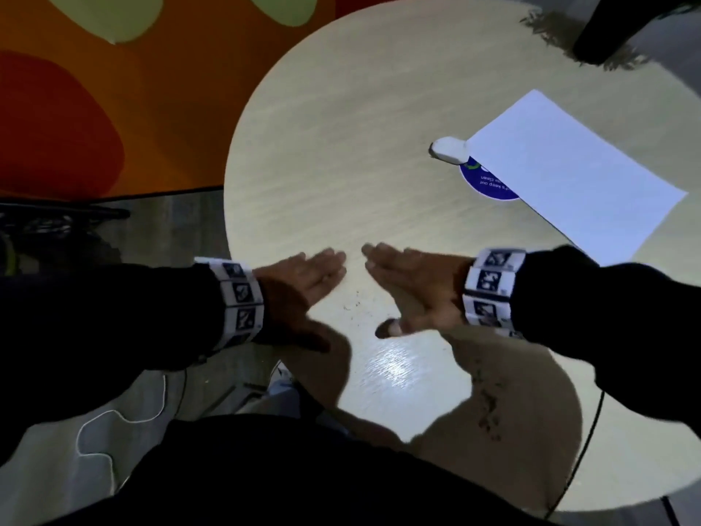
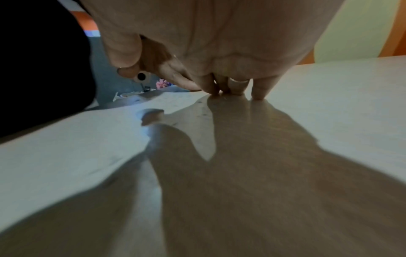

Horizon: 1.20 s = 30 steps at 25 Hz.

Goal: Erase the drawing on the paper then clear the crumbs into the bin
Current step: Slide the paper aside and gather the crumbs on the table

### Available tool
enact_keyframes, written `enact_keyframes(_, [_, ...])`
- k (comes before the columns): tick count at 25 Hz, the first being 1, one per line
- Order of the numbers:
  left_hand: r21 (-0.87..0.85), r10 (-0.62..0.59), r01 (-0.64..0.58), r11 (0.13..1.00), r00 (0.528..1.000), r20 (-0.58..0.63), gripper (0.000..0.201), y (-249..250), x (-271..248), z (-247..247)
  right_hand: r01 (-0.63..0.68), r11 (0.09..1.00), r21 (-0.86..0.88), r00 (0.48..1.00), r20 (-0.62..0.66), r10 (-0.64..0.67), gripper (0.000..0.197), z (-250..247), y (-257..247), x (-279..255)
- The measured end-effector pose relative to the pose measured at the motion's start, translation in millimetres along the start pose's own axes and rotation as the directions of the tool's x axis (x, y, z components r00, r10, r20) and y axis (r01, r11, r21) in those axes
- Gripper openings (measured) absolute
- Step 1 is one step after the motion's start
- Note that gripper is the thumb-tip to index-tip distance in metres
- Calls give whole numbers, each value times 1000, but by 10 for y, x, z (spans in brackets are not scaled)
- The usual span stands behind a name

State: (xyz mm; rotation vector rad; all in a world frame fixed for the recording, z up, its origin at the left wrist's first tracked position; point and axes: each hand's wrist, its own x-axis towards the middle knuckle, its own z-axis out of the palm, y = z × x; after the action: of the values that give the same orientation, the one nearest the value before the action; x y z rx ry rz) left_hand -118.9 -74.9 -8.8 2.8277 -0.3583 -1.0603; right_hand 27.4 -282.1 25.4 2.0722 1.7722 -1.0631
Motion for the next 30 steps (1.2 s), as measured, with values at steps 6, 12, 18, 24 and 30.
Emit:
enact_keyframes(6, [-145, -271, 250, 957, 950, -153, 134, -432, 113, -378, -359, 915, 187, 912, -138, 386, 124, -185, 773, -435])
enact_keyframes(12, [-12, 118, -117, 993, 989, 90, 126, 223, 91, -73, -66, 997, 32, 998, -2, 66, 125, 267, 209, -499])
enact_keyframes(18, [-41, -2, -8, 999, 966, -258, 120, -111, 623, -621, -392, 880, 268, 888, -137, 438, 124, 80, 837, -755])
enact_keyframes(24, [152, 213, -205, 967, 977, -33, 115, 190, 821, -554, -204, 952, 228, 975, -36, 218, 131, 512, 222, -763])
enact_keyframes(30, [86, 124, -106, 991, 960, -251, 120, 63, 1110, -1022, -445, 733, 514, 783, -173, 597, 123, 855, 609, -1391])
